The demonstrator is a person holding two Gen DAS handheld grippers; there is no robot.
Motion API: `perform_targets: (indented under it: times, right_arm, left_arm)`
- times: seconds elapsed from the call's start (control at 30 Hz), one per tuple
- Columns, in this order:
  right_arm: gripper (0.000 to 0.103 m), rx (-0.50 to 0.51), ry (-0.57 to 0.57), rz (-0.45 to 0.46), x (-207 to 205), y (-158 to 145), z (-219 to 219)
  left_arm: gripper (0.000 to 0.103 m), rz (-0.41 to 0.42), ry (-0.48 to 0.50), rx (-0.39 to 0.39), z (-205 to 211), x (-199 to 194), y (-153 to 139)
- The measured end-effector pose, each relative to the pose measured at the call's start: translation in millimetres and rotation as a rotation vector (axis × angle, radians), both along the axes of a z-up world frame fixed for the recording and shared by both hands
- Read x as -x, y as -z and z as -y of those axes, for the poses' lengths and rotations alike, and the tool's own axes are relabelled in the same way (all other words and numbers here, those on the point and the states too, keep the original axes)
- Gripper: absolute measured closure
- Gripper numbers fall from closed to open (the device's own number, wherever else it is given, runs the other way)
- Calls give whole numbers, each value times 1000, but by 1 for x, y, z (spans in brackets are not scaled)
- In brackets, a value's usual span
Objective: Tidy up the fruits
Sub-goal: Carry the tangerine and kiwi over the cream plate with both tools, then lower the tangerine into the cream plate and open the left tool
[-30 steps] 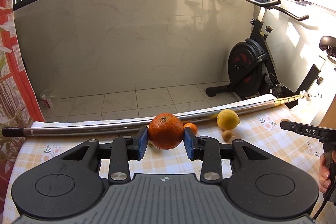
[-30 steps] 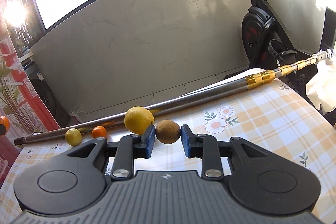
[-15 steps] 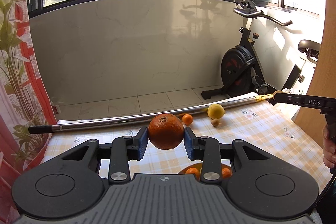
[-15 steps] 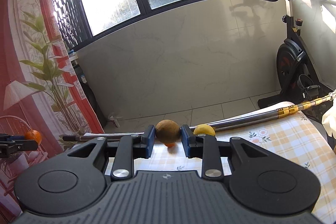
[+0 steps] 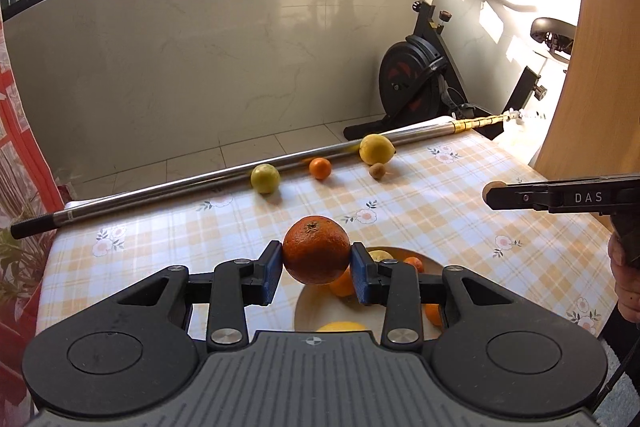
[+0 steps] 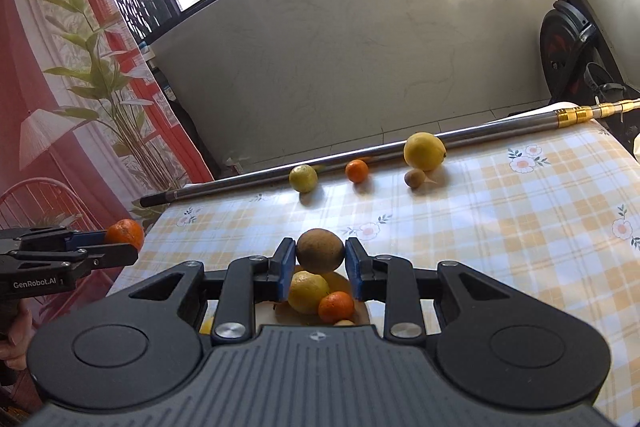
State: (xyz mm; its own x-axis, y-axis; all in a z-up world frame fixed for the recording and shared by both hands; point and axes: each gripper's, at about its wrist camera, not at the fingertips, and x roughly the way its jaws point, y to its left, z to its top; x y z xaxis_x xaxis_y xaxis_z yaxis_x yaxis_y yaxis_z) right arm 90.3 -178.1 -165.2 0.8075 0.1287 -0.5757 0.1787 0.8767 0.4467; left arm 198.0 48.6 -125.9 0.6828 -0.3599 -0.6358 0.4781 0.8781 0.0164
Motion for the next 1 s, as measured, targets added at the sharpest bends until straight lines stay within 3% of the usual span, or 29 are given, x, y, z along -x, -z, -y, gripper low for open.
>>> perform_targets:
  times: [0.23, 0.43, 1.0]
  right_arm:
    - [73, -49, 26, -75, 6, 43, 6]
    - [73, -53, 2, -100, -1, 60, 7]
    - [73, -124, -7, -119, -12, 87, 12]
  left_arm:
    - [64, -121, 12, -77, 19, -45, 56]
    - [64, -178, 17, -111, 31, -65, 85]
    - [64, -214, 52, -249, 57, -77, 113]
